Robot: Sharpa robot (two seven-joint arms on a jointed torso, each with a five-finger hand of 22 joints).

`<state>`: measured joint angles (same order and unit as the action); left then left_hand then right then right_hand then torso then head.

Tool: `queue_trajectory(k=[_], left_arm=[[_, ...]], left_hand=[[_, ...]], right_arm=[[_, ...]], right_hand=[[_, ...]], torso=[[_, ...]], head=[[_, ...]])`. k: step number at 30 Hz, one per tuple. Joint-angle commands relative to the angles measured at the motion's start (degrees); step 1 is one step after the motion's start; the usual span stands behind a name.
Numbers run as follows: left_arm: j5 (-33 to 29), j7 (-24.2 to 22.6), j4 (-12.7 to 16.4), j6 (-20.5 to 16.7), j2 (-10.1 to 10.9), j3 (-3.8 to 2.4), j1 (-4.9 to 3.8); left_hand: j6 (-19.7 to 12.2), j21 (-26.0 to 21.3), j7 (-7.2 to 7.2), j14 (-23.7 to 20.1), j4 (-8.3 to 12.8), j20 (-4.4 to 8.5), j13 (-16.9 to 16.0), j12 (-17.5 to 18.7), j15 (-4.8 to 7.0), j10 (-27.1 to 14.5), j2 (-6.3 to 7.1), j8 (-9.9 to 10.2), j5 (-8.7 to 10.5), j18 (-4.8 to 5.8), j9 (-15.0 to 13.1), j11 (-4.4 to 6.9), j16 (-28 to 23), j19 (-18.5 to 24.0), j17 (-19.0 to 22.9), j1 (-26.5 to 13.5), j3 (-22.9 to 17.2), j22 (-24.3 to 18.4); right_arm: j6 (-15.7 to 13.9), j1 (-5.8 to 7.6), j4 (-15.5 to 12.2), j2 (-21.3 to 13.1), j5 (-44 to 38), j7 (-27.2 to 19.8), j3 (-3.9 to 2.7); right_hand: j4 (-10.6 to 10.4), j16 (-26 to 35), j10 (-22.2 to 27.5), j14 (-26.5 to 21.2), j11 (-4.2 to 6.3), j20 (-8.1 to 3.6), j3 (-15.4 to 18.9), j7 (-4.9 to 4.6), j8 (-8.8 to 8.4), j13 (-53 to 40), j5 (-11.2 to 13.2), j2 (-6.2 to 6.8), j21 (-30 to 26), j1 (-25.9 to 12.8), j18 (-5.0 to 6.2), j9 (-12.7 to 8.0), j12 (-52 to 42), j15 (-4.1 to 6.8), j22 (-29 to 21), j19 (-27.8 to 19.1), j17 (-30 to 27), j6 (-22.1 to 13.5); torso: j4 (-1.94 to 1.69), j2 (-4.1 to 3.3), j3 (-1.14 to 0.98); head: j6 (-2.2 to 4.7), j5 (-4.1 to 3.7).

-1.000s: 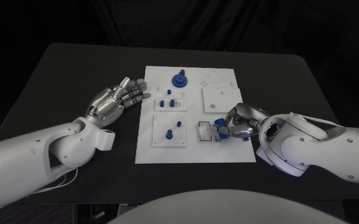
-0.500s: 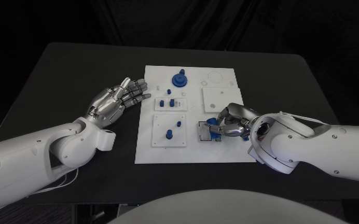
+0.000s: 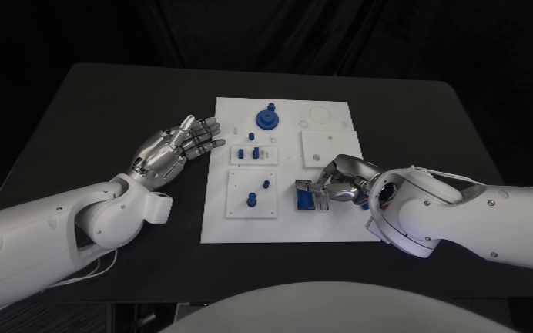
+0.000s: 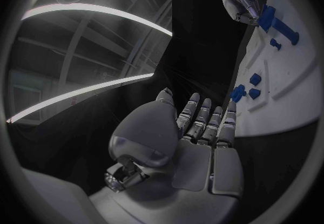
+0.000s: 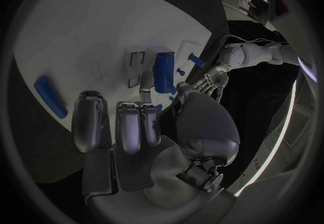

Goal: Assemble the parts on the task board

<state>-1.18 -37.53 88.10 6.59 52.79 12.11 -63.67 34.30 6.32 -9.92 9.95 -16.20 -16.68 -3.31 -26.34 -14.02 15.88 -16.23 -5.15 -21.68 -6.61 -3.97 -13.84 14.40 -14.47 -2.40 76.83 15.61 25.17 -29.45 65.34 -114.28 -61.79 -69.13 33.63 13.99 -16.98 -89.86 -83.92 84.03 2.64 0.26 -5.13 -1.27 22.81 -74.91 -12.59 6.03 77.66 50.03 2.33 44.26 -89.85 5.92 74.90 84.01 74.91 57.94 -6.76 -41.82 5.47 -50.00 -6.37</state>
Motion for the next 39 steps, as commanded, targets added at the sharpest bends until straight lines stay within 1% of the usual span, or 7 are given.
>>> queue_trajectory(k=[1, 14, 19, 24, 29, 34, 39], left_arm=[[0.10, -0.37, -0.01, 1.10, -0.08, -0.04, 0.12], [0.10, -0.22, -0.10, 1.27, -0.05, -0.04, 0.19], [0.10, -0.20, -0.06, 1.28, 0.08, -0.04, 0.22], [0.10, -0.24, 0.00, 1.22, 0.30, -0.04, 0.24], [0.10, -0.24, 0.01, 1.22, 0.35, -0.04, 0.25], [0.10, -0.24, -0.02, 1.20, 0.35, -0.04, 0.27], [0.10, -0.23, -0.05, 1.19, 0.35, -0.03, 0.29]], left_hand=[[-0.37, 0.03, -3.59, -0.17, -0.02, -0.08, -0.02, 0.20, -0.29, 0.02, -0.20, -0.38, -0.38, 0.25, 0.04, -0.40, 0.26, 0.25, -0.07, 0.51, -0.34, -0.05], [-0.37, 0.03, -3.59, -0.17, -0.02, -0.08, -0.02, 0.20, -0.29, 0.02, -0.20, -0.38, -0.38, 0.25, 0.04, -0.40, 0.26, 0.25, -0.07, 0.51, -0.34, -0.05], [-0.37, 0.03, -3.59, -0.17, -0.02, -0.08, -0.02, 0.20, -0.29, 0.02, -0.20, -0.38, -0.38, 0.25, 0.04, -0.40, 0.26, 0.25, -0.07, 0.51, -0.34, -0.05], [-0.37, 0.04, -3.64, -0.18, -0.04, -0.08, -0.03, 0.19, -0.35, 0.01, -0.18, -0.39, -0.45, 0.32, 0.04, -0.45, 0.34, 0.24, -0.09, 0.56, -0.42, -0.04], [-0.37, 0.04, -3.64, -0.18, -0.04, -0.08, -0.03, 0.19, -0.35, 0.01, -0.18, -0.39, -0.45, 0.32, 0.04, -0.45, 0.34, 0.24, -0.09, 0.56, -0.42, -0.04], [-0.35, 0.05, -3.65, -0.18, -0.05, -0.07, -0.03, 0.16, -0.36, 0.03, -0.17, -0.40, -0.46, 0.34, 0.04, -0.47, 0.38, 0.22, -0.09, 0.58, -0.45, -0.01], [-0.37, 0.07, -3.66, -0.17, -0.05, -0.07, -0.03, 0.15, -0.38, 0.04, -0.17, -0.41, -0.49, 0.36, 0.04, -0.49, 0.42, 0.18, -0.10, 0.61, -0.48, 0.05]], right_arm=[[1.17, -0.13, -0.04, 0.03, -0.61, 1.01, -0.01], [-1.20, -0.13, -0.34, -0.60, -0.62, -2.42, 0.00], [-5.29, -0.13, -0.84, -1.55, -2.50, -7.95, 0.02], [-11.00, -0.13, -1.68, -2.85, -4.77, -16.46, 0.03], [-13.70, -0.13, -2.27, -3.83, -6.26, -22.78, 0.05], [-14.09, -0.16, -2.52, -4.73, -10.85, -24.55, 0.13], [-10.12, -0.45, -2.39, -5.40, -18.48, -20.59, 0.24]], right_hand=[[-0.01, -0.14, -6.08, 5.97, -0.45, 0.53, 1.02, -0.43, -0.47, -15.09, 1.38, 0.31, -0.32, -0.88, 0.68, 0.07, -0.15, -0.37, 11.05, 1.52, 15.09, 0.08], [0.22, -0.14, -6.08, 5.97, -0.48, 0.58, 3.46, -0.47, -1.00, -15.09, -0.16, -1.97, -0.40, -0.46, 0.68, 0.26, -0.15, -0.42, 11.07, 1.56, 15.09, 0.30], [0.60, -0.14, -6.08, 5.97, -0.90, 0.79, 4.02, -0.97, -1.93, -15.09, -6.23, -2.17, -0.26, 6.50, 0.62, 0.46, -0.15, -0.73, 11.16, 1.64, 15.09, -1.70], [0.66, -0.14, -6.08, 5.97, -1.14, 0.98, 4.28, -1.21, -1.98, -15.09, -9.23, -2.10, -0.01, 9.86, 0.57, 0.15, -0.15, -0.95, 11.25, 1.74, 15.09, -2.45], [3.75, -0.14, -6.08, 5.97, -1.60, 1.24, 2.74, -1.87, -3.69, -15.09, -13.62, -1.37, 1.20, 18.97, 0.28, -1.60, -0.15, -1.25, 11.63, 2.14, 15.09, -5.05], [5.05, -0.14, -6.08, 5.97, -2.13, 1.68, 2.40, -2.39, -4.84, -15.09, -13.88, -0.76, 2.44, 23.36, -0.01, -3.73, -0.15, -1.76, 12.01, 2.53, 15.09, -5.21], [5.31, -0.14, -6.08, 5.97, -2.94, 2.44, 3.80, -3.73, -7.14, -15.09, -10.65, 0.83, 0.58, 27.74, 0.42, -7.00, -0.15, -2.56, 11.42, 1.67, 15.09, -7.80]], torso=[[0.08, 0.06, -0.01], [0.09, 0.11, -0.09], [0.08, 0.11, -0.03], [0.12, 0.14, -0.03], [0.07, 0.16, 0.00], [0.05, 0.12, -0.05], [0.09, 0.11, -0.02]], head=[[0.00, 0.14], [0.00, 0.41], [0.00, 0.82], [0.00, 1.09], [0.00, 1.05], [0.00, 1.08], [0.00, 1.16]])
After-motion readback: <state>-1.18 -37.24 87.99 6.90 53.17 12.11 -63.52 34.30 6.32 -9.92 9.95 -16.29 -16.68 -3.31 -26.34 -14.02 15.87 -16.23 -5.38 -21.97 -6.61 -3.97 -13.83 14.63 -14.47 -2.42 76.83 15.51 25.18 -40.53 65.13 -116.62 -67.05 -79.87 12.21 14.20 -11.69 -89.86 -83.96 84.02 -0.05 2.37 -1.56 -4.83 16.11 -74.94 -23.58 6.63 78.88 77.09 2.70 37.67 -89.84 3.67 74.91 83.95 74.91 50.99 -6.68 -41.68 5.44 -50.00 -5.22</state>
